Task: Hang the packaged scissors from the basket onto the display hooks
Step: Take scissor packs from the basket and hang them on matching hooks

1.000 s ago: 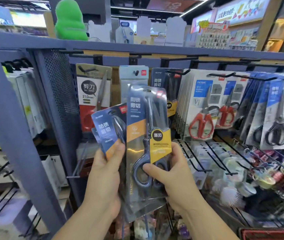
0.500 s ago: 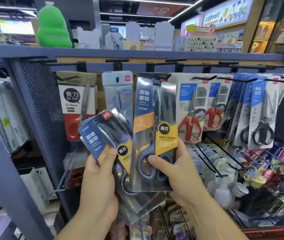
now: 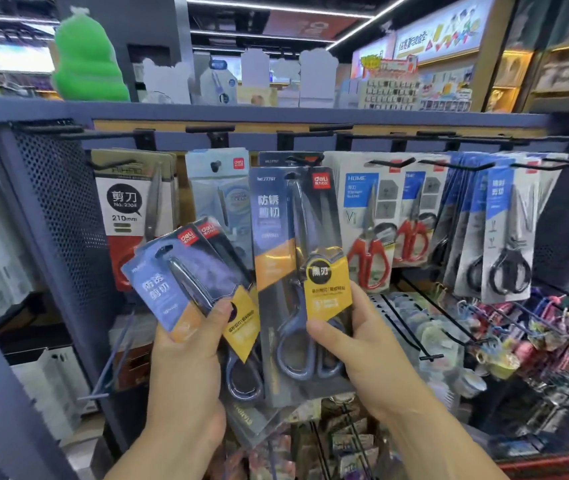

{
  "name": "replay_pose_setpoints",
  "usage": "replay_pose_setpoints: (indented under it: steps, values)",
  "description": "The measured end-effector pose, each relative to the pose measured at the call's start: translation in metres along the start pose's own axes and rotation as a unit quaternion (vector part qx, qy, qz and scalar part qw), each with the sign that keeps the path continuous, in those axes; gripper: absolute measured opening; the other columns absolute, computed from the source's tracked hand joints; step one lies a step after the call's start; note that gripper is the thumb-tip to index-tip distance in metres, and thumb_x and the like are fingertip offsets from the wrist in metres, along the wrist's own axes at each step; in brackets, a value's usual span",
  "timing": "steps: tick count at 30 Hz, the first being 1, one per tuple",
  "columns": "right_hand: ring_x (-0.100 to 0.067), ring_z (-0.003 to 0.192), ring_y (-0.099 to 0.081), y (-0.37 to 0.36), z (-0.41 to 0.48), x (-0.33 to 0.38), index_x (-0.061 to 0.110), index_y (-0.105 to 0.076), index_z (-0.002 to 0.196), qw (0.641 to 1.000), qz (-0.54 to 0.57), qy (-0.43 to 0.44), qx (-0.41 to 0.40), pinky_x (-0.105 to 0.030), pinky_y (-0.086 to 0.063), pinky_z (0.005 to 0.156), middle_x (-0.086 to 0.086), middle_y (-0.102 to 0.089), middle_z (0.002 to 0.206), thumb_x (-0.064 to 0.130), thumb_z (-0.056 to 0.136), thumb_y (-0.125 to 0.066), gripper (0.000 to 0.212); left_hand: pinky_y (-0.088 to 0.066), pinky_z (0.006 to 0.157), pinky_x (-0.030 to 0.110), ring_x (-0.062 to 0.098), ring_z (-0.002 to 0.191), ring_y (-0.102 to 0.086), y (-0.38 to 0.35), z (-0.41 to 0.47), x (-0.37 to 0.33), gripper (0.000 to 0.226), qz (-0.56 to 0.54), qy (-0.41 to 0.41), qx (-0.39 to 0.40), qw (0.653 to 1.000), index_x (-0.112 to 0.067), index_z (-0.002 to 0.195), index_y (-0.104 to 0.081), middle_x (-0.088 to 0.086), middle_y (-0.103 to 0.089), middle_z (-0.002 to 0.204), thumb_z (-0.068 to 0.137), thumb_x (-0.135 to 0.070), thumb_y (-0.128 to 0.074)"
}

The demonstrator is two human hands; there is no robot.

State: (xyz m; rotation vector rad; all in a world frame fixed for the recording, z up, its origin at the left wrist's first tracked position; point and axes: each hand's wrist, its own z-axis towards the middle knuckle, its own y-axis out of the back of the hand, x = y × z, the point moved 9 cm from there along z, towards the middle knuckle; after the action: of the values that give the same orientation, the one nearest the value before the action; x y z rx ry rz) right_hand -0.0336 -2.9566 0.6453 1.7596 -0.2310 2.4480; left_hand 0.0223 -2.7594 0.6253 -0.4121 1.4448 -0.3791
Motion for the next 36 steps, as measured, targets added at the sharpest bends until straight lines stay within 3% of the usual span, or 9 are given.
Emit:
replay_pose_setpoints:
  steps: [2, 5, 10, 13, 17, 24, 28, 31, 36]
  values:
    - [-0.011, 0.107, -0.07, 0.007, -0.002, 0.005, 0.043, -0.072, 0.11, 1.0, -0.001, 0.014, -0.001, -0.026, -0.054, 0.094, 0.007, -0.076, 0.111, 0.027, 0.09, -0.078, 0.026, -0.053, 0.105, 0.058, 0.025, 0.111, -0.075, 0.001, 0.004, -0.007, 0.031, 0.003, -0.021, 0.006, 1.0, -0.024, 0.128, -0.07, 0.003, -0.079, 0.12, 0.1, -0.01, -0.067]
    - [-0.01, 0.105, -0.069, 0.014, -0.002, 0.01, 0.048, -0.073, 0.105, 1.0, -0.006, 0.028, -0.007, -0.024, -0.053, 0.092, 0.007, -0.076, 0.11, 0.029, 0.087, -0.07, 0.026, -0.053, 0.106, 0.056, 0.025, 0.116, -0.073, 0.004, 0.008, -0.018, 0.036, 0.006, -0.053, 0.003, 0.999, -0.02, 0.133, -0.067, 0.002, -0.078, 0.123, 0.099, -0.007, -0.068]
    - [-0.008, 0.092, -0.069, 0.019, -0.004, 0.008, 0.046, -0.075, 0.102, 0.999, -0.011, 0.033, 0.019, -0.021, -0.053, 0.083, 0.007, -0.076, 0.099, 0.021, 0.09, -0.076, 0.027, -0.058, 0.092, 0.039, 0.016, 0.108, -0.075, 0.014, 0.01, -0.03, 0.033, 0.012, -0.082, -0.024, 0.996, -0.021, 0.126, -0.069, -0.003, -0.08, 0.116, 0.098, -0.005, -0.069]
    - [-0.012, 0.099, -0.072, 0.022, -0.001, 0.012, 0.048, -0.074, 0.105, 0.999, 0.011, 0.043, 0.0, -0.026, -0.056, 0.086, 0.007, -0.077, 0.104, 0.025, 0.093, -0.075, 0.026, -0.062, 0.072, 0.022, 0.006, 0.095, -0.077, 0.017, 0.012, -0.033, 0.031, 0.013, -0.083, -0.029, 0.996, -0.025, 0.121, -0.069, -0.007, -0.081, 0.11, 0.099, -0.004, -0.067]
    - [-0.014, 0.104, -0.072, 0.02, 0.009, 0.017, 0.028, -0.068, 0.118, 0.998, 0.007, 0.059, -0.019, -0.028, -0.057, 0.09, 0.007, -0.077, 0.108, 0.027, 0.088, -0.067, 0.03, -0.059, 0.067, 0.014, 0.0, 0.093, -0.076, 0.013, 0.008, -0.038, 0.031, 0.02, -0.086, -0.025, 0.996, -0.028, 0.119, -0.068, -0.013, -0.08, 0.107, 0.099, -0.004, -0.067]
    - [-0.015, 0.108, -0.071, 0.022, 0.013, 0.001, 0.029, -0.067, 0.118, 0.997, 0.011, 0.039, -0.062, -0.033, -0.055, 0.096, 0.007, -0.077, 0.111, 0.03, 0.091, -0.067, 0.027, -0.06, 0.065, 0.019, 0.007, 0.095, -0.078, 0.02, 0.004, -0.041, 0.039, 0.024, -0.085, -0.047, 0.995, -0.025, 0.132, -0.066, -0.008, -0.08, 0.112, 0.097, -0.008, -0.071]
    - [-0.002, 0.099, -0.068, 0.022, 0.033, -0.003, 0.03, -0.067, 0.114, 0.996, -0.048, 0.013, -0.072, -0.016, -0.049, 0.082, 0.014, -0.075, 0.105, 0.026, 0.105, -0.06, 0.013, -0.06, 0.065, 0.018, 0.005, 0.093, -0.077, 0.027, 0.004, -0.045, 0.034, 0.026, -0.088, -0.058, 0.994, -0.026, 0.126, -0.067, -0.009, -0.081, 0.109, 0.098, -0.008, -0.07]
    - [0.001, 0.096, -0.065, 0.021, 0.055, -0.008, 0.032, -0.067, 0.111, 0.99, -0.106, -0.012, -0.089, -0.019, -0.046, 0.078, 0.016, -0.073, 0.103, 0.032, 0.107, -0.056, 0.011, -0.06, 0.069, 0.019, 0.006, 0.097, -0.077, 0.029, 0.004, -0.045, 0.037, 0.038, -0.087, -0.053, 0.994, -0.026, 0.13, -0.066, -0.009, -0.08, 0.112, 0.098, -0.009, -0.07]
    - [-0.015, 0.088, -0.061, 0.017, 0.09, -0.019, 0.02, -0.064, 0.107, 0.974, -0.171, -0.058, -0.134, -0.029, -0.042, 0.068, 0.001, -0.069, 0.099, 0.04, 0.106, -0.055, 0.022, -0.061, 0.076, 0.028, 0.01, 0.099, -0.077, 0.03, 0.002, -0.041, 0.035, 0.038, -0.063, -0.041, 0.996, -0.027, 0.129, -0.067, -0.008, -0.08, 0.112, 0.097, -0.012, -0.07]
